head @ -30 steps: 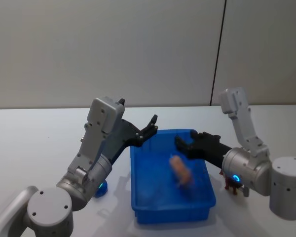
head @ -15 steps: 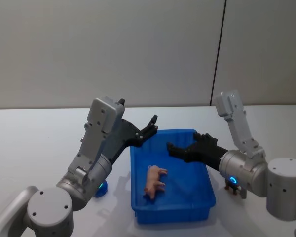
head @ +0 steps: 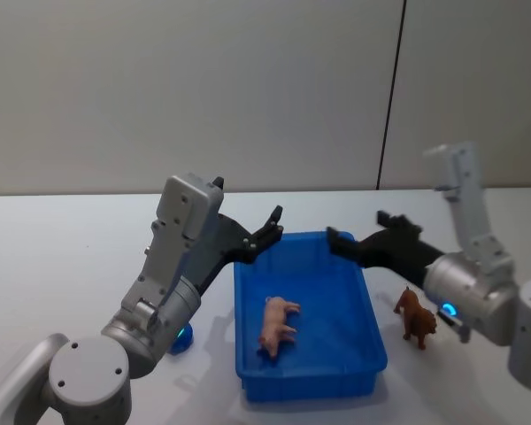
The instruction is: Pick up the two dolls from the table and place them into the box.
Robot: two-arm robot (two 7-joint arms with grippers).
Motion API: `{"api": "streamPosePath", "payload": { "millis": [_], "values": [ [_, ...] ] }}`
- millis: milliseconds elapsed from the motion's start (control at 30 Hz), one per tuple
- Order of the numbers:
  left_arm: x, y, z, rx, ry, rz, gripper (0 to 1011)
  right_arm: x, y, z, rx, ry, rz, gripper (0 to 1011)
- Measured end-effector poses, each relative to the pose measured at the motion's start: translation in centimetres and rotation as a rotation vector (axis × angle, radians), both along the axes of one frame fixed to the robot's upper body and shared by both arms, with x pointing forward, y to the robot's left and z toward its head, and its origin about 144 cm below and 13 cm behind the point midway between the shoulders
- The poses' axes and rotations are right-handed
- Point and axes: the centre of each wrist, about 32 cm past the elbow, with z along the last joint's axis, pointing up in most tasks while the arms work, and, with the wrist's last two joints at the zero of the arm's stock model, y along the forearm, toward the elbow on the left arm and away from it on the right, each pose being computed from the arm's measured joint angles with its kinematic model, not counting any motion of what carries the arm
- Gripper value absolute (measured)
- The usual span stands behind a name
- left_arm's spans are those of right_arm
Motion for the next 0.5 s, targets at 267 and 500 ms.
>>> {"api": "streamPosePath", "payload": {
  "millis": [267,500],
  "values": [
    [0.0,0.0,0.0,0.000,0.000,0.000,1000,-1.2,-1.9,0.4,0.010,-0.016,-0.069,1001],
    [0.0,0.0,0.0,0.000,0.000,0.000,1000,-2.5,-3.0,0.4,0.000,0.033,-0.108,1001]
  ]
}}
